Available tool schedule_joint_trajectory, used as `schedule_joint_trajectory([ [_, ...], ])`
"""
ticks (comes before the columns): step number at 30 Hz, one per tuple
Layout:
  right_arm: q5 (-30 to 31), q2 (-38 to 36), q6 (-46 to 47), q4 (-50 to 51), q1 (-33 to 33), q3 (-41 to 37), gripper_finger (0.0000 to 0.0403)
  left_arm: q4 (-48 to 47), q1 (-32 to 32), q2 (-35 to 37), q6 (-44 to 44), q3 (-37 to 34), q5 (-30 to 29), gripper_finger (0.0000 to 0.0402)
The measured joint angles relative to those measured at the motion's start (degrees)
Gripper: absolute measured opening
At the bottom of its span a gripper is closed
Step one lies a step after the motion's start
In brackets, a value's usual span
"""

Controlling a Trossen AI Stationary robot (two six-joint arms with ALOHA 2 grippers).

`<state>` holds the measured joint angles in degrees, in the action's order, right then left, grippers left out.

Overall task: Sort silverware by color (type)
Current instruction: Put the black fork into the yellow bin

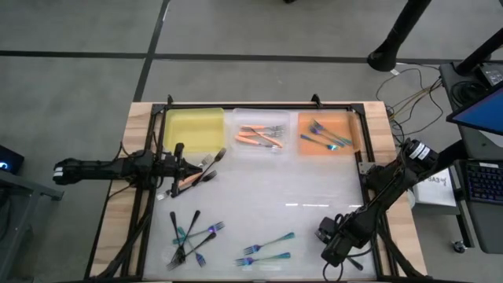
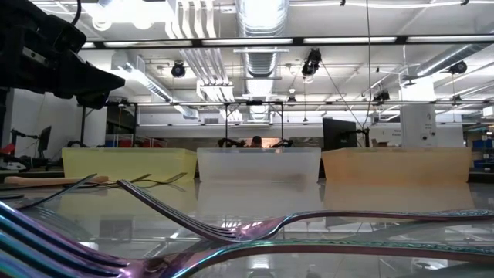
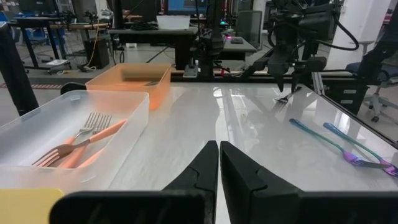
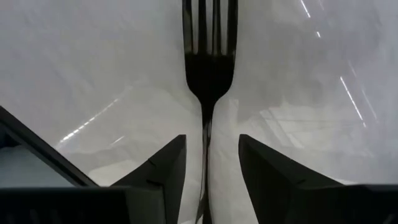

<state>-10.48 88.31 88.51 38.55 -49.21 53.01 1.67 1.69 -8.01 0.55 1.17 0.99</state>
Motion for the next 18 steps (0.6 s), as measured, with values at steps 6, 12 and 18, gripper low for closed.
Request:
schedule_joint_trajectory([
  [6, 1.2, 0.3, -0.1, 0.1, 0.0, -0.2, 0.0139, 0.0, 0.0, 0.0, 0.0, 0.0, 0.0, 0.0],
  [12, 0.0, 3.9, -2.4, -0.6, 0.1, 0.1, 0.0139, 0.0, 0.0, 0.0, 0.0, 0.0, 0.0, 0.0],
  [18, -0.9, 6.4, -5.2, 0.3, 0.2, 1.0, 0.0131, 0.0, 0.0, -0.2, 0.0, 0.0, 0.0, 0.0],
])
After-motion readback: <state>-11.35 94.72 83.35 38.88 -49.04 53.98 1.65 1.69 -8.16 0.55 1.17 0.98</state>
